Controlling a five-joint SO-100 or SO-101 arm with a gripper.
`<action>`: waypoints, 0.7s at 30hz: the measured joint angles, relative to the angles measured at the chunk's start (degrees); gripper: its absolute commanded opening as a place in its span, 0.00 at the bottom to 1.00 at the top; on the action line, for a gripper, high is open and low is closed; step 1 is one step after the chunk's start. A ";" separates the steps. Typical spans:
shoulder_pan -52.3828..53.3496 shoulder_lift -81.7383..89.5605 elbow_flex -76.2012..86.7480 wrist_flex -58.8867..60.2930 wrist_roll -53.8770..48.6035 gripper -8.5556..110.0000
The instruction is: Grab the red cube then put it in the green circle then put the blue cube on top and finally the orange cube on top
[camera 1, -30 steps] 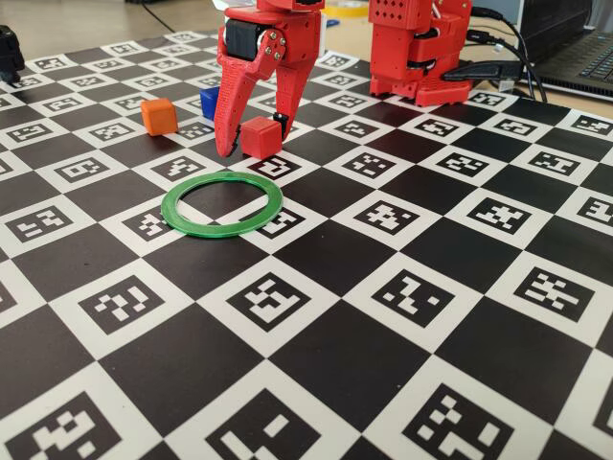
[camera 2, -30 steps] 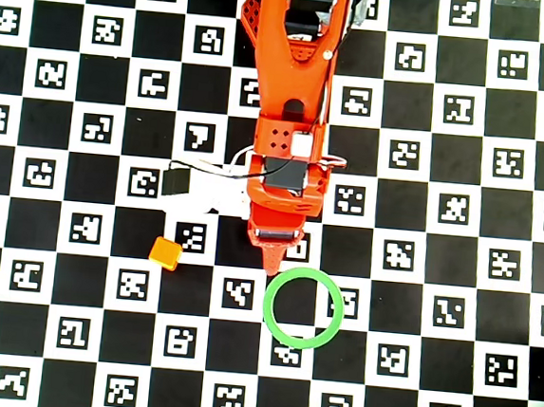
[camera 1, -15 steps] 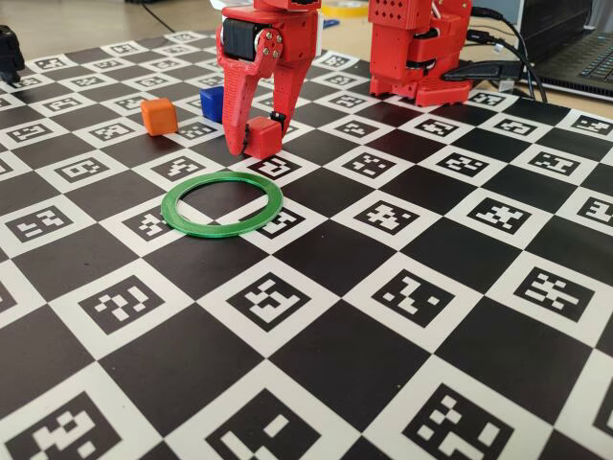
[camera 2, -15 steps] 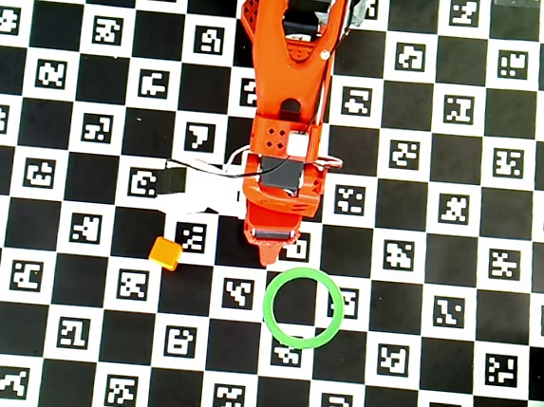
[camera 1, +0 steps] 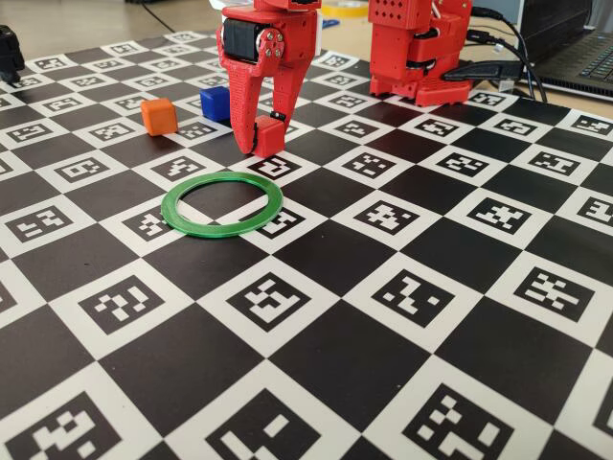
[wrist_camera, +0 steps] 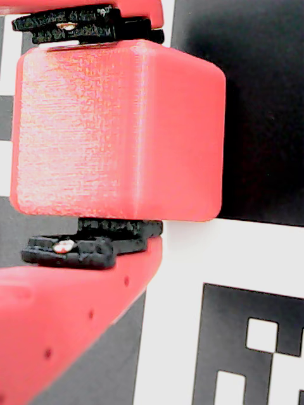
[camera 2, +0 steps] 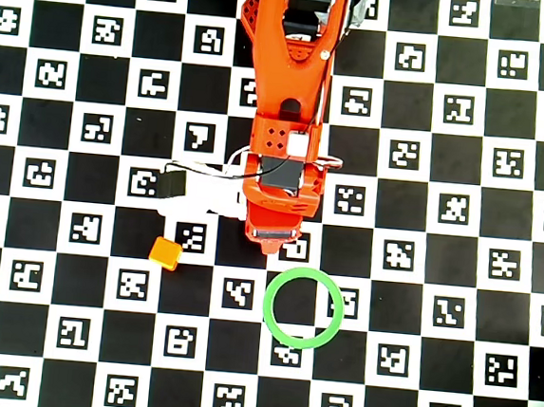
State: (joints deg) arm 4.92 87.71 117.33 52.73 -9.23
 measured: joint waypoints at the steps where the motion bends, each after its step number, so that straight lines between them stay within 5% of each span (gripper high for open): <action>1: -0.18 0.00 0.00 0.00 0.00 0.16; 9: -0.53 0.44 0.00 0.97 1.93 0.15; 21: -0.53 8.09 -6.06 17.75 3.08 0.14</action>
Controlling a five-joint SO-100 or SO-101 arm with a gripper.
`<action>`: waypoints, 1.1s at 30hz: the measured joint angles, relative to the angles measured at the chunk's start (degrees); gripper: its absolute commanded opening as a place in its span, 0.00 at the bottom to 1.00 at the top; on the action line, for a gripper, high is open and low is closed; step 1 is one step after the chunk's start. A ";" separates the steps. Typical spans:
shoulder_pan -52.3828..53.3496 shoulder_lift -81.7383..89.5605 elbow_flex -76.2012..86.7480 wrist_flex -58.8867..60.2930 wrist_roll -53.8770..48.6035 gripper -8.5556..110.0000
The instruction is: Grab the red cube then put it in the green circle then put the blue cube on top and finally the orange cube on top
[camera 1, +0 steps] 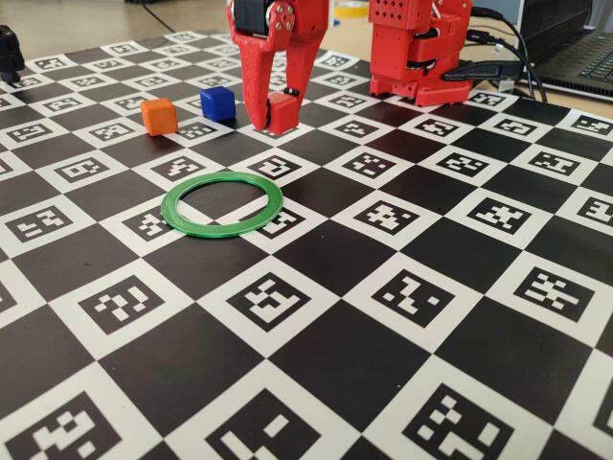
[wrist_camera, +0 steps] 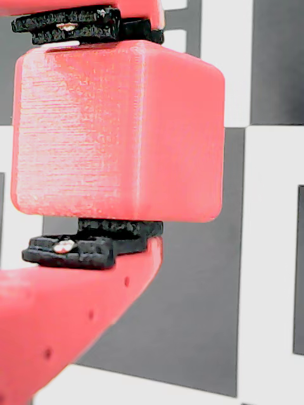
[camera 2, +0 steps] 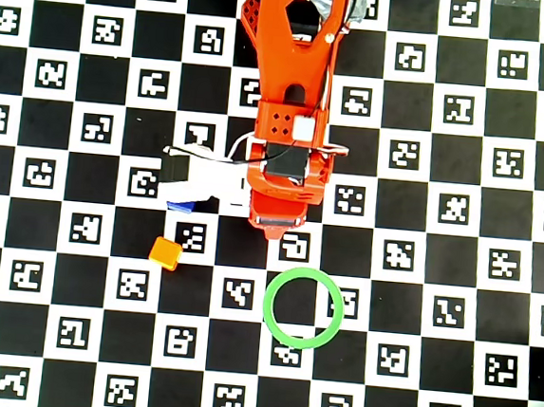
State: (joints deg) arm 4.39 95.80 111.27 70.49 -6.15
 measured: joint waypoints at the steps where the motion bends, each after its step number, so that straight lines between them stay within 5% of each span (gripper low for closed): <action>1: 0.00 0.26 -1.14 1.41 0.44 0.14; 17: -2.11 -7.73 -34.98 26.63 4.66 0.14; 33: -10.46 -25.31 -53.17 26.63 11.34 0.13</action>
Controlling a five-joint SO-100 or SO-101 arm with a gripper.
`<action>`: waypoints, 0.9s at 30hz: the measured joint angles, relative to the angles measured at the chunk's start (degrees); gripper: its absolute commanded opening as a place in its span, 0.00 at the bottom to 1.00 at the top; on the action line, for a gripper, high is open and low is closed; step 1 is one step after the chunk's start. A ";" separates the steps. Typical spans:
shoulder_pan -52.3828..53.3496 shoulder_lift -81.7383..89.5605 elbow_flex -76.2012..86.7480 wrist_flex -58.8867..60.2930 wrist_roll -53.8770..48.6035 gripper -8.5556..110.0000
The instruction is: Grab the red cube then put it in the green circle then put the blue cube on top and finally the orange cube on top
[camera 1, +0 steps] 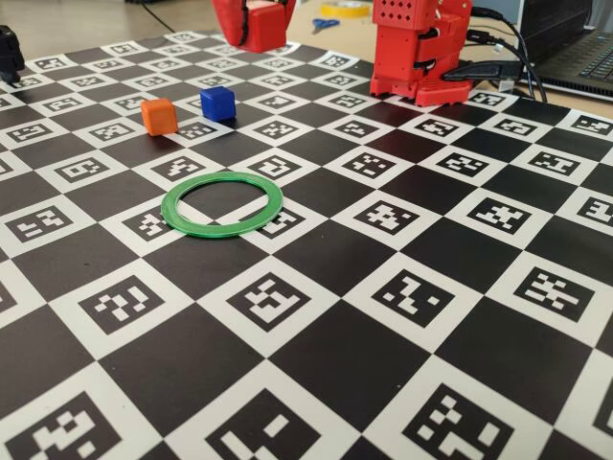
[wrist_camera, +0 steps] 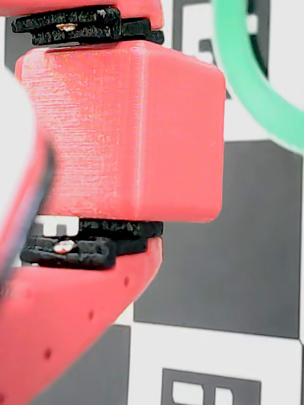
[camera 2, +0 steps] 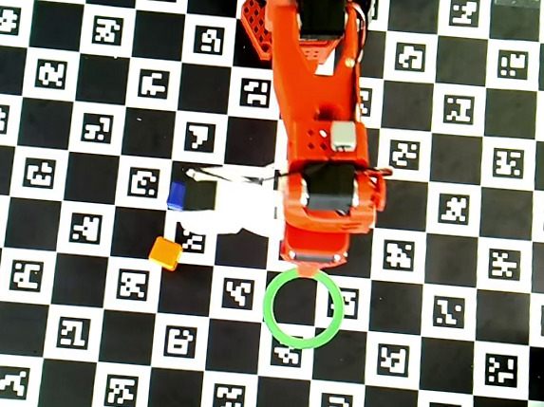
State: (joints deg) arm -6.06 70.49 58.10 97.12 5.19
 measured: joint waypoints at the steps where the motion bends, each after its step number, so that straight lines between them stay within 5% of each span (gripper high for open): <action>1: -0.35 -0.97 -0.79 -0.26 0.44 0.13; 27: -0.70 -7.21 7.38 -20.74 5.10 0.13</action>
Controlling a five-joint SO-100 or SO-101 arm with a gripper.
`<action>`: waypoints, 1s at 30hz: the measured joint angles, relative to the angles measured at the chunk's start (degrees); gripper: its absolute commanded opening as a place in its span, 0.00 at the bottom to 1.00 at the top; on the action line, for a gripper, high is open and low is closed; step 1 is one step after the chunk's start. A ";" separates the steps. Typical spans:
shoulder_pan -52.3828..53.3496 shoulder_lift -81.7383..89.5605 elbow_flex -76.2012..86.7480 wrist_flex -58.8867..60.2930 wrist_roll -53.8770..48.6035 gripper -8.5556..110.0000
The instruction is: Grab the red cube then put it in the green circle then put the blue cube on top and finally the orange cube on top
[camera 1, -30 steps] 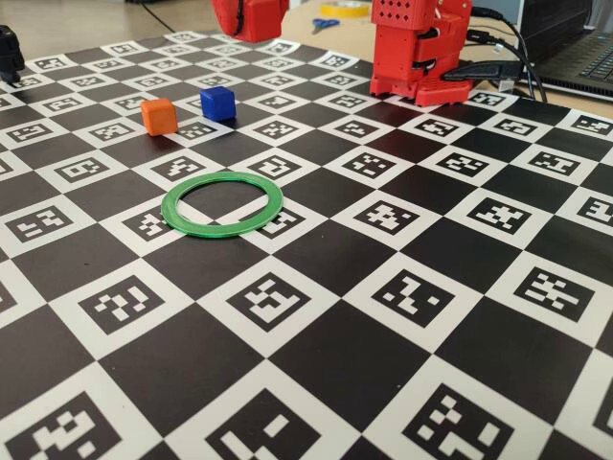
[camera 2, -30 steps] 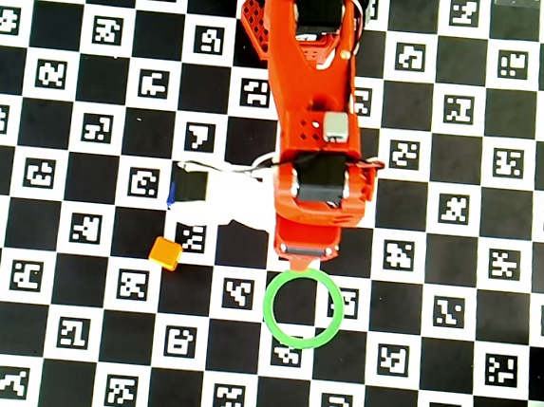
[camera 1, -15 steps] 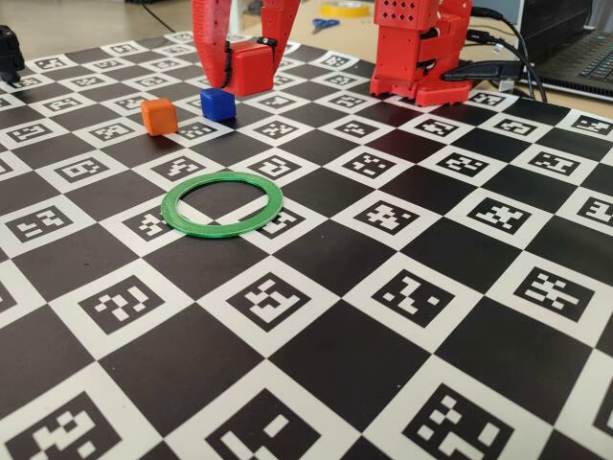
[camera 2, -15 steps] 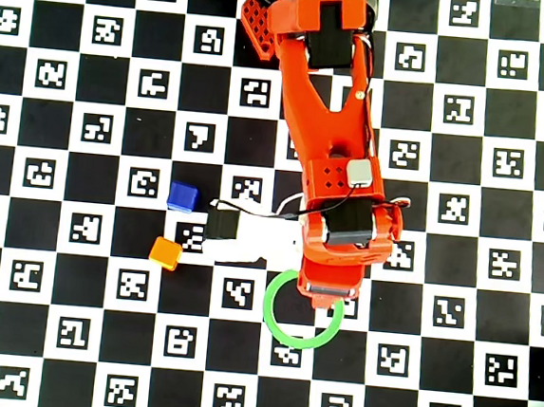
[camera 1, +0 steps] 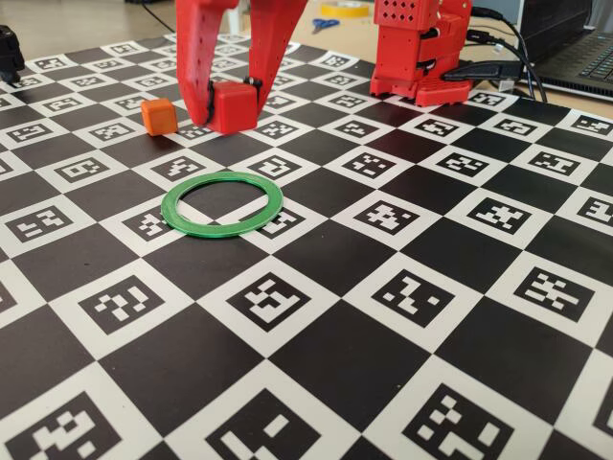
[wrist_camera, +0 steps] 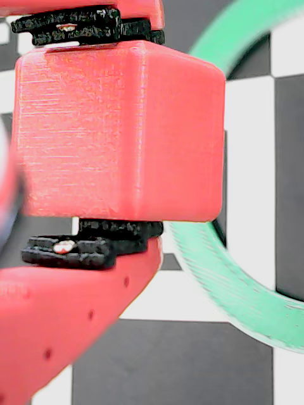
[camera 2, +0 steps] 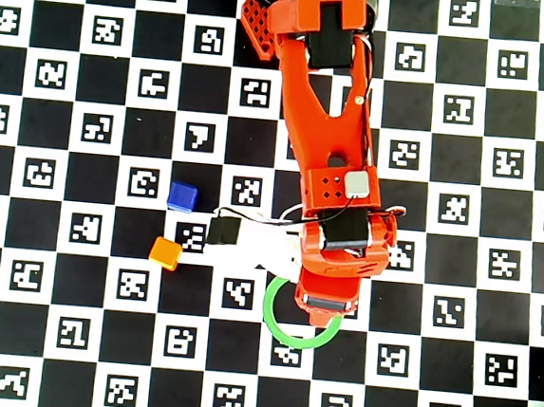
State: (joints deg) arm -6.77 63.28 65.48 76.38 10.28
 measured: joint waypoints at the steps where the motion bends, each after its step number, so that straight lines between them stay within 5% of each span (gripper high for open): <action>1: 0.00 -0.44 0.00 -0.26 -0.35 0.13; 30: 0.88 -10.55 -2.46 -4.39 -3.78 0.13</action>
State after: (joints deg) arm -5.89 52.73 63.02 71.98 6.50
